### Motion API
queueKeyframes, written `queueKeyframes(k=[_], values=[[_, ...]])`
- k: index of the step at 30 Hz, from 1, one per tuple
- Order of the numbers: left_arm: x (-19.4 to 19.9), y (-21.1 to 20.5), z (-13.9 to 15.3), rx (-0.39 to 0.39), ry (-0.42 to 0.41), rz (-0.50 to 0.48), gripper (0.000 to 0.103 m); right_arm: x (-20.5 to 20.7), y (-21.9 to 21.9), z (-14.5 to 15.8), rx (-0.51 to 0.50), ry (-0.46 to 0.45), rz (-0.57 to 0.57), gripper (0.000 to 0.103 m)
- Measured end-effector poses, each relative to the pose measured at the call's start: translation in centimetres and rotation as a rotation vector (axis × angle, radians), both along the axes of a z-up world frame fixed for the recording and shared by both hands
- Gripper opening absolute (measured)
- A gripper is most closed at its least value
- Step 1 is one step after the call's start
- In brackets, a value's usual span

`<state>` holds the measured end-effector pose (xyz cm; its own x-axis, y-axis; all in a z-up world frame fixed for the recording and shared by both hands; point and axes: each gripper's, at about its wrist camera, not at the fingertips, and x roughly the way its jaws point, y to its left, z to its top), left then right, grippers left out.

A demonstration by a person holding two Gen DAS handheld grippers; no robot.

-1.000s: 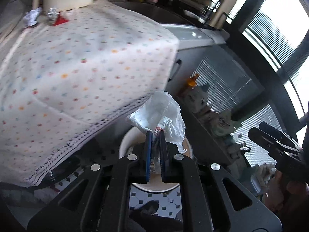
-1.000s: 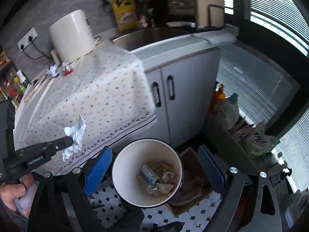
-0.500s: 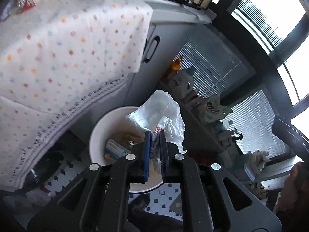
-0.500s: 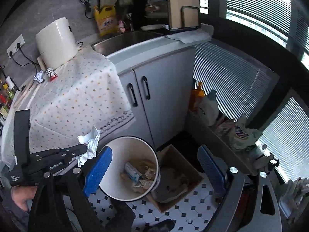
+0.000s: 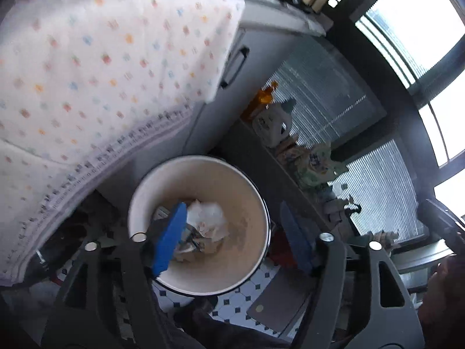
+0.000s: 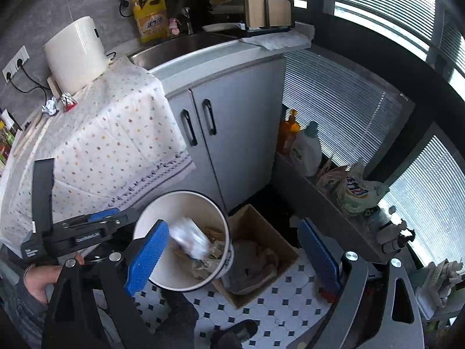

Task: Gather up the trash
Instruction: 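Open the left tool over the white bin to drop the plastic bag, then move both tools back to the remaining trash on the tablecloth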

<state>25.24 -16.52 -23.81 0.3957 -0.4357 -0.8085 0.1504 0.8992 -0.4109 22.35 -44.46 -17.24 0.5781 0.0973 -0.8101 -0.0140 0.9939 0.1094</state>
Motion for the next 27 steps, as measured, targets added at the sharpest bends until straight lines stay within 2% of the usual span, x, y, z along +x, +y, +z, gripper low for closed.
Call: queueKeyframes(k=[7,15,23,27], values=[[0.6,4.6,5.0,0.048,-0.079,0.068,0.079,2.2,3.3,1.8,0.057,-0.042,0.05,0.088],[0.8,10.2,10.9,0.054,-0.189,0.152,0.085,5.4,8.6,4.9,0.102,-0.103,0.139,0.09],[1.6,18.4,14.3,0.099,-0.25,0.291,0.088,9.1,15.8,6.9,0.129,-0.141,0.242,0.091],[1.8,22.6,15.1,0.117,-0.267,0.358,0.09,10.8,19.4,7.5,0.136,-0.15,0.289,0.091]])
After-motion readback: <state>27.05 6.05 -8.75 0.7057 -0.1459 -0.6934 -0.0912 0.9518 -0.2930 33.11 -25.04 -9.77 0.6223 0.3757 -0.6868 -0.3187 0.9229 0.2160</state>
